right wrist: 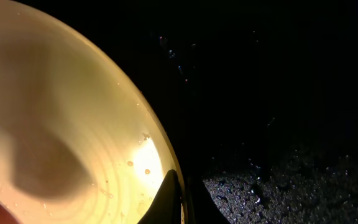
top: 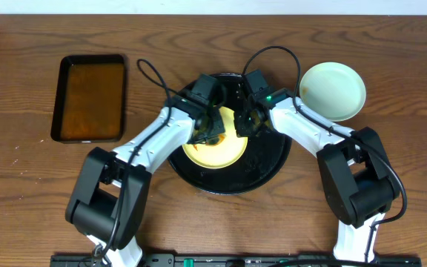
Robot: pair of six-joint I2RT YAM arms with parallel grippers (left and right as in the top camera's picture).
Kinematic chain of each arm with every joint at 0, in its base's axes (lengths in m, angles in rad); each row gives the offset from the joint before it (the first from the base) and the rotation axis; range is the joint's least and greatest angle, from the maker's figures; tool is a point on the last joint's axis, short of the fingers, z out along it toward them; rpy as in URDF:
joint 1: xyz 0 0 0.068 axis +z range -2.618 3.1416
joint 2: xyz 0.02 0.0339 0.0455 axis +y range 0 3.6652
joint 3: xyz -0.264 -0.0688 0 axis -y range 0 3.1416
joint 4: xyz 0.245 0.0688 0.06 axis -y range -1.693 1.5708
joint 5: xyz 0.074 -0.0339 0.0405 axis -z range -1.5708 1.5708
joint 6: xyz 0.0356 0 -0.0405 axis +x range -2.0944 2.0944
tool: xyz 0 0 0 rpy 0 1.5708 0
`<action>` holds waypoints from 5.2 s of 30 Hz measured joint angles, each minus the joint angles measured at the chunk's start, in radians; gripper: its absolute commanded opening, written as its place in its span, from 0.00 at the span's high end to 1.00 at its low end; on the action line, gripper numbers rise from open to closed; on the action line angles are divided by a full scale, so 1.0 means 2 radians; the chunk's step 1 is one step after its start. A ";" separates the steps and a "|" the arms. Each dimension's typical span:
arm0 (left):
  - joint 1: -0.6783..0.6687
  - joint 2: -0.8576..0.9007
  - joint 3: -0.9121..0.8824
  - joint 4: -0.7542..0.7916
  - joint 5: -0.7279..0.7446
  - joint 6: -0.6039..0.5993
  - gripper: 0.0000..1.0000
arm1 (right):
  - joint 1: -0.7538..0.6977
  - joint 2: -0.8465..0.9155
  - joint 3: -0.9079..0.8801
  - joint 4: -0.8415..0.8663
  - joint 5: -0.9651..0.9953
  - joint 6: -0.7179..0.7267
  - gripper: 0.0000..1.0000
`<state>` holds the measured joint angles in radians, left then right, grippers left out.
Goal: Clean dirty plates on tray and stack at the side
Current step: 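Scrub the yellow plate with the left gripper's sponge while right holds rim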
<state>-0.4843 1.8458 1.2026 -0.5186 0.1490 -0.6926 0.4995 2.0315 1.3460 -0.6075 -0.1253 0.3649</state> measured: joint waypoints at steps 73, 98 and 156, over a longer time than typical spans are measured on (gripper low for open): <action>0.066 0.051 0.008 0.022 -0.065 0.000 0.92 | 0.010 0.000 0.000 0.001 0.012 0.015 0.99; 0.045 -0.008 0.002 -0.010 -0.034 0.035 0.92 | 0.012 0.000 0.000 0.003 0.006 0.018 0.99; 0.037 0.037 0.007 -0.049 -0.071 0.113 0.92 | 0.012 0.000 0.000 0.002 0.005 0.019 0.99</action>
<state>-0.4103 1.9205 1.2163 -0.6170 0.0071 -0.4667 0.5240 2.0319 1.3460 -0.6044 -0.1154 0.4023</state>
